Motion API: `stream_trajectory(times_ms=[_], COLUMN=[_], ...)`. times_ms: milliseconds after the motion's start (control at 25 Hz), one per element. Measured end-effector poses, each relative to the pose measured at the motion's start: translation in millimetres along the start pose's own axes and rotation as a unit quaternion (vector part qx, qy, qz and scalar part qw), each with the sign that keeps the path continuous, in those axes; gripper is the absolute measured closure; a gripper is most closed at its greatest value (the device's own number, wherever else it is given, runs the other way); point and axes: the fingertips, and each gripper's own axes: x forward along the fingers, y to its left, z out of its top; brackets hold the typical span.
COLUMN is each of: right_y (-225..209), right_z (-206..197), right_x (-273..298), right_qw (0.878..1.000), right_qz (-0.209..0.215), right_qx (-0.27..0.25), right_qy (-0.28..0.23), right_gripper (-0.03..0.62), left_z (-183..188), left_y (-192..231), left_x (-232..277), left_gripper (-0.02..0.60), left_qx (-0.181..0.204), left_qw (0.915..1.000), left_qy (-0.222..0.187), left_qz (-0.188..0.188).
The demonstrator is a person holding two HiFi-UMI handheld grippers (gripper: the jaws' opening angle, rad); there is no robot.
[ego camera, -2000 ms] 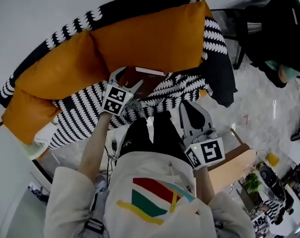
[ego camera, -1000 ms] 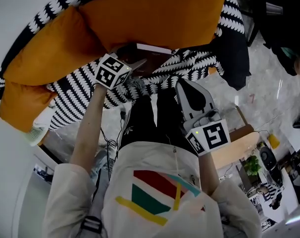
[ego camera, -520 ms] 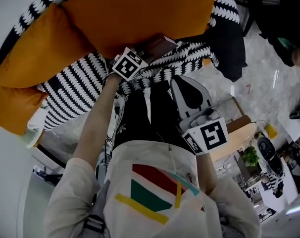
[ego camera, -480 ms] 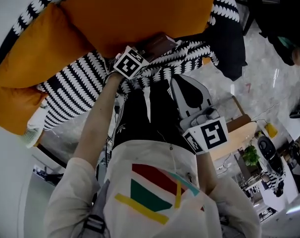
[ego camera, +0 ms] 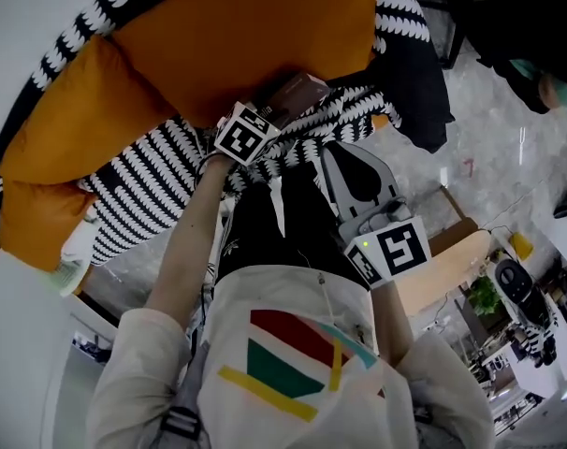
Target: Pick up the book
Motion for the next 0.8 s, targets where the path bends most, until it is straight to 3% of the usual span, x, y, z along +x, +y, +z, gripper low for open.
stream_trajectory(times_ms=[200, 360, 520, 680, 800], right_y=[13, 26, 38, 56, 69], right_z=[26, 60, 88, 121, 141], right_x=[-14, -23, -25, -23, -21], right_qw=[0.999, 0.996, 0.992, 0.984, 0.978], right_qz=[-0.002, -0.006, -0.013, -0.007, -0.001], right_qx=[-0.024, -0.061, -0.094, -0.120, -0.139], right_qy=[-0.030, -0.065, -0.087, -0.129, -0.155], right_gripper=[0.577, 0.576, 0.577, 0.576, 0.576], left_z=[49, 97, 136, 168, 177], left_y=[-12, -16, -15, -32, -48], left_x=[-46, -107, -181, -257, -305], left_gripper=[0.431, 0.431, 0.431, 0.431, 0.431], left_qx=[0.015, 0.010, -0.005, 0.020, 0.040], left_qw=[0.9970, 0.9864, 0.9643, 0.9362, 0.9136], left_qy=[-0.069, -0.143, -0.222, -0.305, -0.338], left_qz=[0.030, 0.080, 0.144, 0.174, 0.223])
